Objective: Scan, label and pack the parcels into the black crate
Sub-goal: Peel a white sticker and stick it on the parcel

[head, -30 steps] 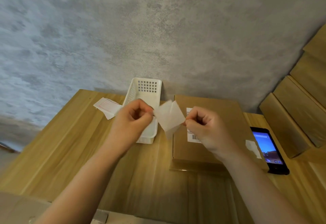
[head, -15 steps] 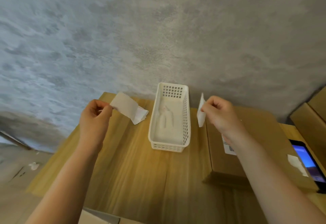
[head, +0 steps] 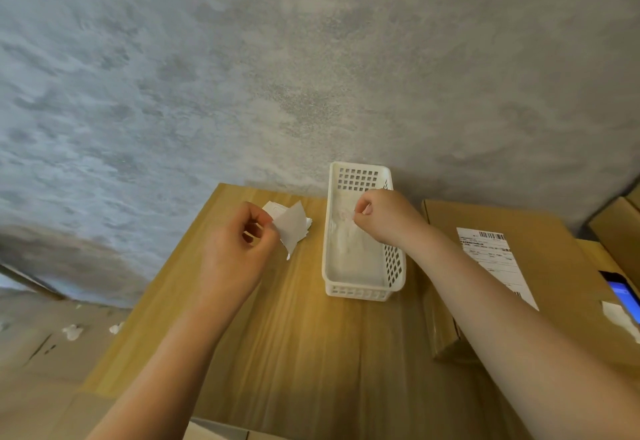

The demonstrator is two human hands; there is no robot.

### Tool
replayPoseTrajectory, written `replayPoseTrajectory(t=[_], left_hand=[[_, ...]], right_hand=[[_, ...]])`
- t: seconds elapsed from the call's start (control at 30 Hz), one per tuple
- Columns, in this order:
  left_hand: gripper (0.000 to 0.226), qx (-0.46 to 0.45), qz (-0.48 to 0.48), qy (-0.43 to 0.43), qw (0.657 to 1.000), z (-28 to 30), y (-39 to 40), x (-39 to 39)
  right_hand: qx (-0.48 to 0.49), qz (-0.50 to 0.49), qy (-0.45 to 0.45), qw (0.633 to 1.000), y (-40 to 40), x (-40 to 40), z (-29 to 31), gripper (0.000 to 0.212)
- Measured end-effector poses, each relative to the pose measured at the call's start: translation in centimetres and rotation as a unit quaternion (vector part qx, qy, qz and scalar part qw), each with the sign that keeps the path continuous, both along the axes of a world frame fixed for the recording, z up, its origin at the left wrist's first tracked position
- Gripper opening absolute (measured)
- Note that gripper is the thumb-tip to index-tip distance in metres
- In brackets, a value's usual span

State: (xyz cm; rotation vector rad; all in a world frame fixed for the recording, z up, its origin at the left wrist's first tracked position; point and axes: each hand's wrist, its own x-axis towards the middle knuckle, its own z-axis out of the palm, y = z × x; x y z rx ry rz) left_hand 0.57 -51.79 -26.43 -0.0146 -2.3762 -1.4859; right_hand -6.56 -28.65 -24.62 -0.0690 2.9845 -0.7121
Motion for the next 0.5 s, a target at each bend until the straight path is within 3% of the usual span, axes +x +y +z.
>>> replayPoseTrajectory(t=[0.3,0.4,0.5], left_hand=[[0.016,-0.025,-0.027,0.031,0.999,0.3,0.9,0.1],[0.013,-0.051,-0.034,0.055,0.997,0.7,1.6,0.3],[0.011,-0.061,-0.048,0.072,0.994,0.9,2.5,0.7]], right_hand=[[0.031,-0.015,0.107,0.994,0.1,1.5,0.6,0.033],[-0.083,-0.019,0.046,0.995,0.0,2.5,1.5,0.010],[-0.266,-0.030,-0.018,0.963,-0.3,4.6,2.5,0.018]])
